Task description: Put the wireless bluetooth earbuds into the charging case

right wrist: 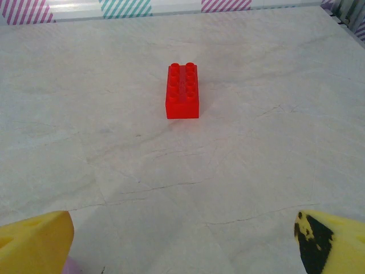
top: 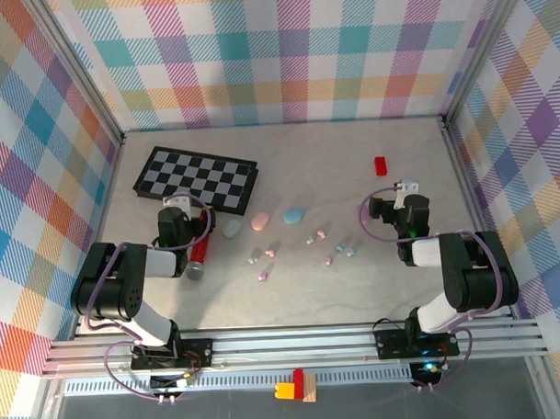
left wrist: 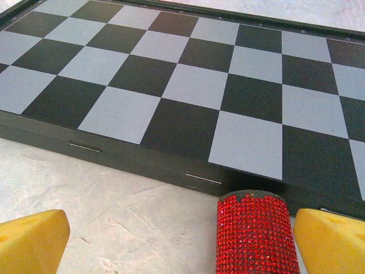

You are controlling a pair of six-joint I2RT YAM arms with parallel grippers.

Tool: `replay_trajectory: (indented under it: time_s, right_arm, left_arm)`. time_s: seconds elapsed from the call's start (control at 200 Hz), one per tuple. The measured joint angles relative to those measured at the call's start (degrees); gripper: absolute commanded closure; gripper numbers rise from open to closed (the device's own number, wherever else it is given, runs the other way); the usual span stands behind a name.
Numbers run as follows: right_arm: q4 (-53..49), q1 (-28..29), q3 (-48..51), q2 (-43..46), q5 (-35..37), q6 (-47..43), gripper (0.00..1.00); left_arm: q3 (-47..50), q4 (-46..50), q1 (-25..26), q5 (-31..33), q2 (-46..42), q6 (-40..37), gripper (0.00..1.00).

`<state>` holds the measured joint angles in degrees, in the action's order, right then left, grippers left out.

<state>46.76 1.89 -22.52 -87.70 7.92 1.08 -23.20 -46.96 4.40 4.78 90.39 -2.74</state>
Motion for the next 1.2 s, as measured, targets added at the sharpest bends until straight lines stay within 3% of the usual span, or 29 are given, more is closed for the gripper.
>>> replay_trajectory:
  time_s: [0.955,1.2]
  right_arm:
    - [0.2,0.0,0.0,0.0,-0.3,0.0,0.01]
    - [-10.5,0.5,-2.1,9.0,-4.2,-0.8,0.01]
  left_arm:
    - [0.0,0.1,0.0,0.3,-0.2,0.0,0.00]
    - [-0.6,8.0,0.7,1.2,-11.5,-0.3,0.00]
